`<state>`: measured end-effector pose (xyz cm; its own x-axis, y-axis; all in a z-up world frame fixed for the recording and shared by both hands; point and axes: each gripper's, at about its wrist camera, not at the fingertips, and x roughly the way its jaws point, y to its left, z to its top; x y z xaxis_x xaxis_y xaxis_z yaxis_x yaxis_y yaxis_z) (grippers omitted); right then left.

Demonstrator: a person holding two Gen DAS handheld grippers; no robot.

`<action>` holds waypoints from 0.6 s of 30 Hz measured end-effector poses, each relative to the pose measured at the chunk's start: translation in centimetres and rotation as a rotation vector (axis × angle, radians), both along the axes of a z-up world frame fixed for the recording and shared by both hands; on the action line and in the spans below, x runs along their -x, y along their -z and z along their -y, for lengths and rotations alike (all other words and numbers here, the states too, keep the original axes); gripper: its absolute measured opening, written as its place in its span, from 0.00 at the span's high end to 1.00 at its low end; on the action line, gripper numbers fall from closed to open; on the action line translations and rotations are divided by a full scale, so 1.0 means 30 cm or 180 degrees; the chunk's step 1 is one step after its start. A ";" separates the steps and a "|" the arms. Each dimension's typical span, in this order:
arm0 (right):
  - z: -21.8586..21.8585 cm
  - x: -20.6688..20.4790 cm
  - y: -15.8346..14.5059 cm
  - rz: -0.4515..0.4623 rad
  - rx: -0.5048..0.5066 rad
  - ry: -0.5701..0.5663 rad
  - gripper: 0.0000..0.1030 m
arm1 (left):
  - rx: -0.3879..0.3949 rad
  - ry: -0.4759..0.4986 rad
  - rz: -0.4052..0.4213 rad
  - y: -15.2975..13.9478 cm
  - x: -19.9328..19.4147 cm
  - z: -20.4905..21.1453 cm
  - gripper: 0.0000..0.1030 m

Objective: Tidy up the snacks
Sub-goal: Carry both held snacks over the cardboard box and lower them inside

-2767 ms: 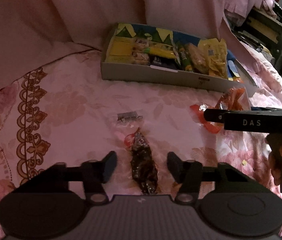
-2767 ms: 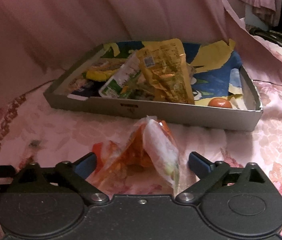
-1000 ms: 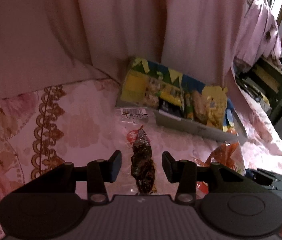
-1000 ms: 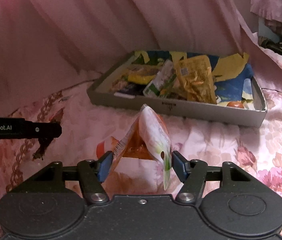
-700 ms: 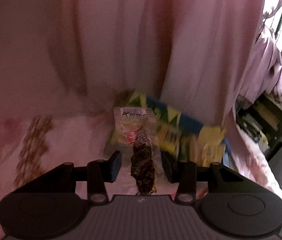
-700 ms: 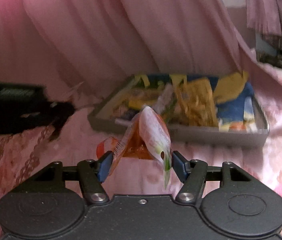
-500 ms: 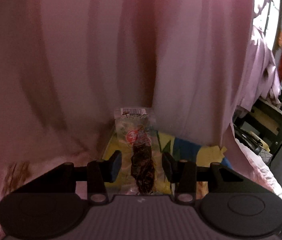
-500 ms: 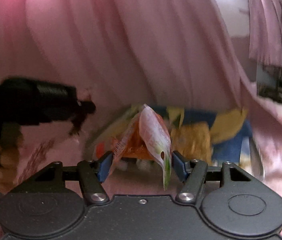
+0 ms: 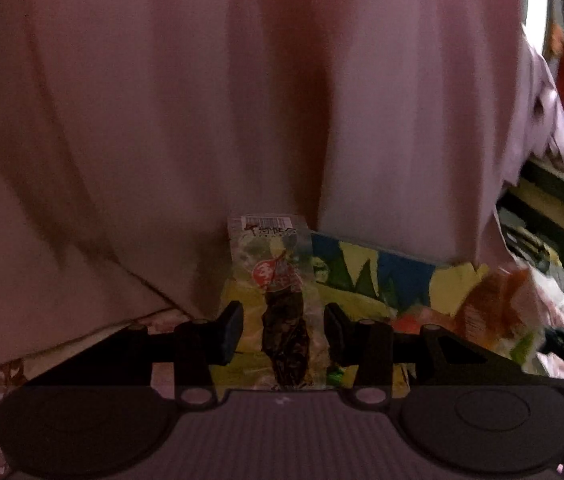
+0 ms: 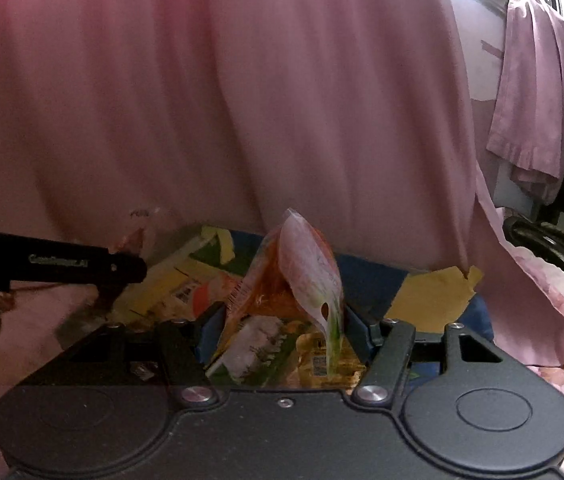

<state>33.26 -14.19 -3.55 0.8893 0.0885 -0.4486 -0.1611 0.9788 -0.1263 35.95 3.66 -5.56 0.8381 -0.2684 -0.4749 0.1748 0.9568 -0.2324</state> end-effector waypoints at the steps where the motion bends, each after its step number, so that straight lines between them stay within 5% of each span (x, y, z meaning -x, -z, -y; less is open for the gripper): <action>1: -0.004 -0.003 0.005 -0.0015 0.0027 0.0004 0.37 | -0.0048 0.0037 -0.0008 -0.001 0.001 0.013 0.53; 5: -0.024 -0.005 0.021 -0.0083 0.0119 0.0038 0.37 | -0.0230 -0.0002 -0.0094 0.005 0.000 0.036 0.53; 18: -0.015 -0.014 0.046 -0.0120 0.0112 0.0126 0.28 | -0.0179 0.0031 -0.0237 0.032 -0.015 0.048 0.52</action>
